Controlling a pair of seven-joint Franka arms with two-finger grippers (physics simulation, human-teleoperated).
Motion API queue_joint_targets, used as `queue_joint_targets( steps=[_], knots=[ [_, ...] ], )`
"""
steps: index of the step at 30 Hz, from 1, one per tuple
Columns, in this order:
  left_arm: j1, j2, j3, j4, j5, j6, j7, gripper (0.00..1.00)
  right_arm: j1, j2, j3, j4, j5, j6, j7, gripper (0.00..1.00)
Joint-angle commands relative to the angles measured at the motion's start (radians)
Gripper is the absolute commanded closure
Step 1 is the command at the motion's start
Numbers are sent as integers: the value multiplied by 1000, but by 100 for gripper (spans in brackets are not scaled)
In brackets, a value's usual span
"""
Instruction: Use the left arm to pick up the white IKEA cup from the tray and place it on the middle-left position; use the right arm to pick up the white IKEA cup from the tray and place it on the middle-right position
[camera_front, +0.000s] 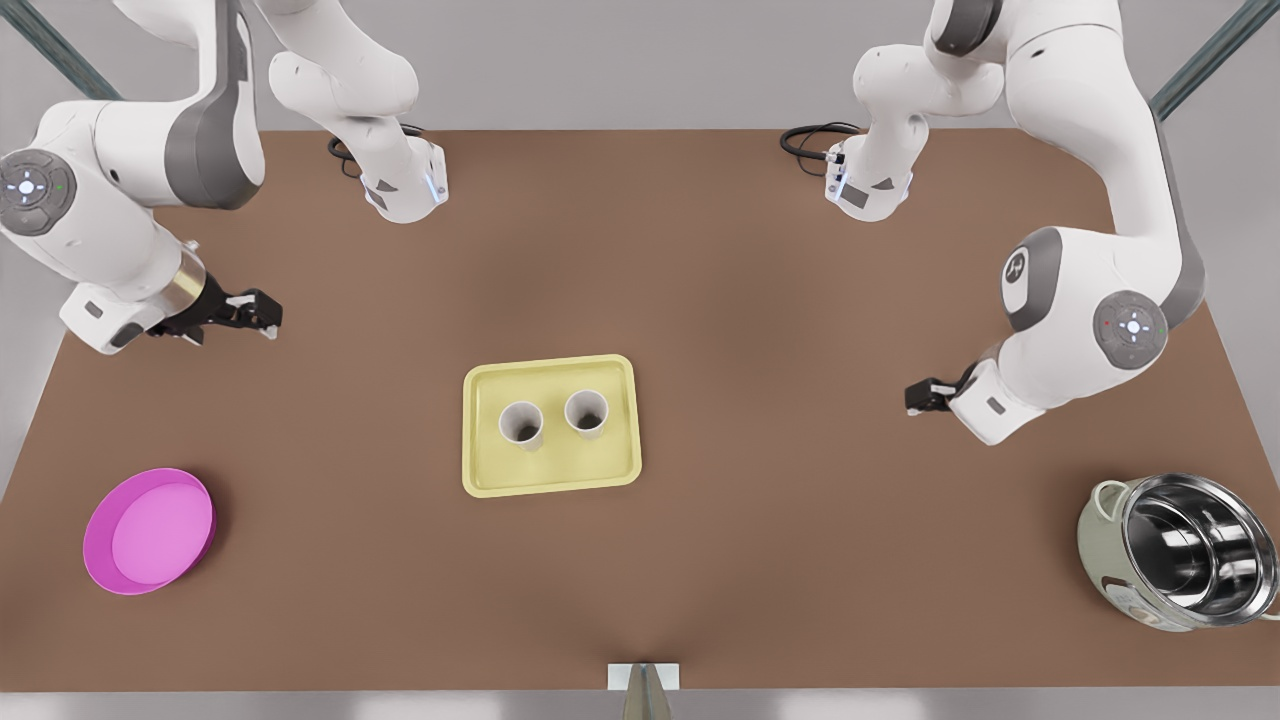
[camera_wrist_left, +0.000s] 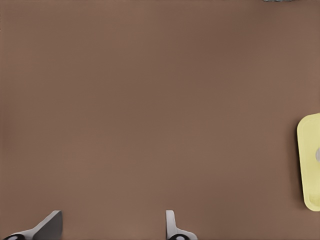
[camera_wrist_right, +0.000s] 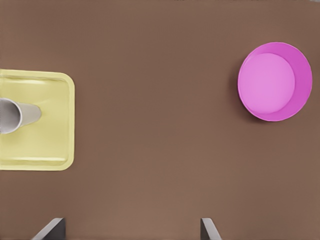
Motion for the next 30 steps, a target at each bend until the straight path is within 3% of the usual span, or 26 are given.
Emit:
queue_joint_targets(
  steps=[1, 6, 11, 30],
  knots=[
    [-2, 2, 0, 4, 0, 31, -33, 0, -8, 2, 0, 0, -1, 13, -58, 0],
    [14, 11, 8, 10, 0, 77, -32, 0, 107, 151, 5, 19, 24, 47, 106, 0],
    [17, 13, 9, 4, -3, 75, -4, 0, 285, 329, 8, 28, 16, 254, 337, 0],
    [92, 10, 15, -13, -48, 44, 54, 0, 394, 607, 8, 102, 19, 410, 408, 0]
  ],
)
